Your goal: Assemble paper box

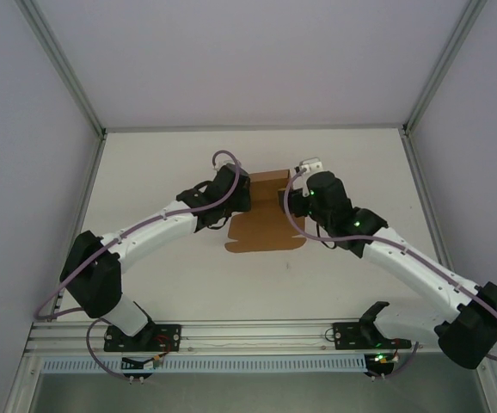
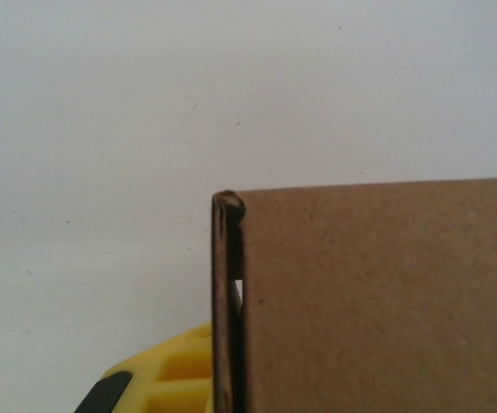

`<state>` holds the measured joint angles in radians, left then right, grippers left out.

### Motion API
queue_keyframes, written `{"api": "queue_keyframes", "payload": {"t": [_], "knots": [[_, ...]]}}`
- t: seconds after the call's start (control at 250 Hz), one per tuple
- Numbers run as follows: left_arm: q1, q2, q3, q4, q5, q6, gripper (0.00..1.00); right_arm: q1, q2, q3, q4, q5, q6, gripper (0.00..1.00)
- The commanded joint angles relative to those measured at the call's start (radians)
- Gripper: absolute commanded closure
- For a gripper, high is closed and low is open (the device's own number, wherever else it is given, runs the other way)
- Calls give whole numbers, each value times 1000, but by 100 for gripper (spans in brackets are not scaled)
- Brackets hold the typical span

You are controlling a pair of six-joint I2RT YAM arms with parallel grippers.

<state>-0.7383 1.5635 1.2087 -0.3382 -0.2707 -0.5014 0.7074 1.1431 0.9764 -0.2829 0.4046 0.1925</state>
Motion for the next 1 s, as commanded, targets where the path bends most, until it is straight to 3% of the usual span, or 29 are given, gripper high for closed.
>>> {"api": "queue_keyframes", "payload": {"t": [0.0,0.2,0.383,0.439,0.539,0.611,0.811,0.942,0.994], "knots": [[-7,2,28,11,7,10,100,4,-3,11,-57,80,-11,31],[-8,13,40,4,16,8,100,5,74,40,-33,34,20,38],[-8,27,53,-6,15,-3,100,5,172,106,-19,77,56,54],[-8,27,54,-6,11,-4,100,4,191,118,-33,109,71,63],[-8,28,56,-8,-4,-6,100,5,203,117,-38,134,93,88],[-8,32,59,-10,-6,-4,100,6,204,114,-35,141,101,99],[-7,34,74,-8,15,5,88,5,215,119,-35,137,107,100],[-8,13,63,12,68,22,69,4,222,117,-40,149,111,100],[-8,1,58,21,92,30,66,5,222,114,-41,149,115,100]]}}
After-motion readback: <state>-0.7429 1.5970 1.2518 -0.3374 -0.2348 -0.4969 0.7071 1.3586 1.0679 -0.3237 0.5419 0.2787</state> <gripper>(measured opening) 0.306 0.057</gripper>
